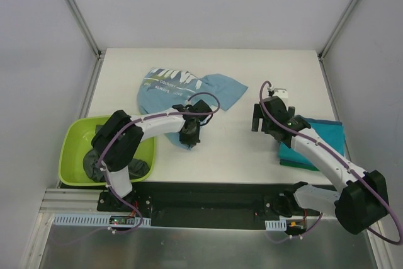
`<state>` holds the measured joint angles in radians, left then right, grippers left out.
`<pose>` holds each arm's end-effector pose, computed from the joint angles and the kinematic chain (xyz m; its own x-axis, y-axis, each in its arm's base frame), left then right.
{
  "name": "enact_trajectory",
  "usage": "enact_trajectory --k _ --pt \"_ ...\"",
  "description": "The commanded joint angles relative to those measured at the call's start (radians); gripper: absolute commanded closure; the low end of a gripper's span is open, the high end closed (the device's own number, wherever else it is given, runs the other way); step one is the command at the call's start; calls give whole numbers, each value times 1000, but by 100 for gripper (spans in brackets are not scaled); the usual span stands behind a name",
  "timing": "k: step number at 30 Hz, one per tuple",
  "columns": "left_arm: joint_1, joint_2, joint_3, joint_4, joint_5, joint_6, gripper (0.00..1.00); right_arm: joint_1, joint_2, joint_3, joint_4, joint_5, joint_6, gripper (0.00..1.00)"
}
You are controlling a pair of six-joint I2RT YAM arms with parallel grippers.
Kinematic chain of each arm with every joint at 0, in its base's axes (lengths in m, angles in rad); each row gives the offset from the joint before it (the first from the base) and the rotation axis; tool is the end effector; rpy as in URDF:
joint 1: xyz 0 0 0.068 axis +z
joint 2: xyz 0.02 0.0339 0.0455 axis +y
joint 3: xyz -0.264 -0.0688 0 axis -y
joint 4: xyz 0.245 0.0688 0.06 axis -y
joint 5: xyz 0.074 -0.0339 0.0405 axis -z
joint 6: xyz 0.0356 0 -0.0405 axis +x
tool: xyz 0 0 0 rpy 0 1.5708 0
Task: Fold and stack the t-shirts
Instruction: Flatten out the tshirt
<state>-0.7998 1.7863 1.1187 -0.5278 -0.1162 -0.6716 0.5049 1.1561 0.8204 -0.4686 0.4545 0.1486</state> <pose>0.2441 -0.2454 0.1651 -0.9324 0.0727 -0.3541 0.1311 0.9809 -0.1437 0.2161 0.1016 0.2547 -0.6484 -0.2064 -0.7328 -0.0729 0.9750 -0.2101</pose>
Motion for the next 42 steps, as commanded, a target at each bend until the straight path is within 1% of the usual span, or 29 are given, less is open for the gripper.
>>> enact_trajectory --k 1,5,8,13,15,17,19,21,24,27,31,34,37,40,42 --pt "-9 65 12 -95 -100 -48 100 -11 -1 3 8 7 5 4" --pt "-10 -45 -3 -97 -161 -60 100 -16 27 25 42 -23 -10 4" --pt "-7 -167 -19 -97 -230 -60 100 -20 103 91 65 -66 -15 4" --pt "8 -344 -37 -95 -310 -59 100 -45 331 290 52 -112 6 4" --pt "36 -399 -43 -90 -318 -63 100 -60 436 379 35 -141 23 1" --pt "65 -445 -52 -86 -332 -66 100 -72 539 474 7 -146 29 1" --pt "88 -488 -65 -87 -346 -63 100 -86 637 590 -56 -146 45 1" --pt "112 -542 -82 -83 -356 -63 100 -97 732 681 -79 -152 52 4" --pt "134 -580 -103 -75 -353 -54 100 -103 856 807 -108 -174 49 10" --pt "151 -603 -117 -69 -338 -46 100 -101 935 890 -137 -206 43 13" --pt "165 -623 -135 -63 -330 -45 100 -101 1004 942 -146 -246 78 17" --pt "174 -628 -142 -63 -329 -39 100 -103 1036 951 -130 -286 92 23" --pt "182 -634 -151 -61 -324 -42 100 -100 1068 965 -127 -318 98 25" --pt "186 -640 -155 -61 -323 -42 100 -100 1103 987 -128 -333 106 27" --pt "189 -645 -158 -60 -324 -40 100 -98 1123 1005 -133 -336 111 31"
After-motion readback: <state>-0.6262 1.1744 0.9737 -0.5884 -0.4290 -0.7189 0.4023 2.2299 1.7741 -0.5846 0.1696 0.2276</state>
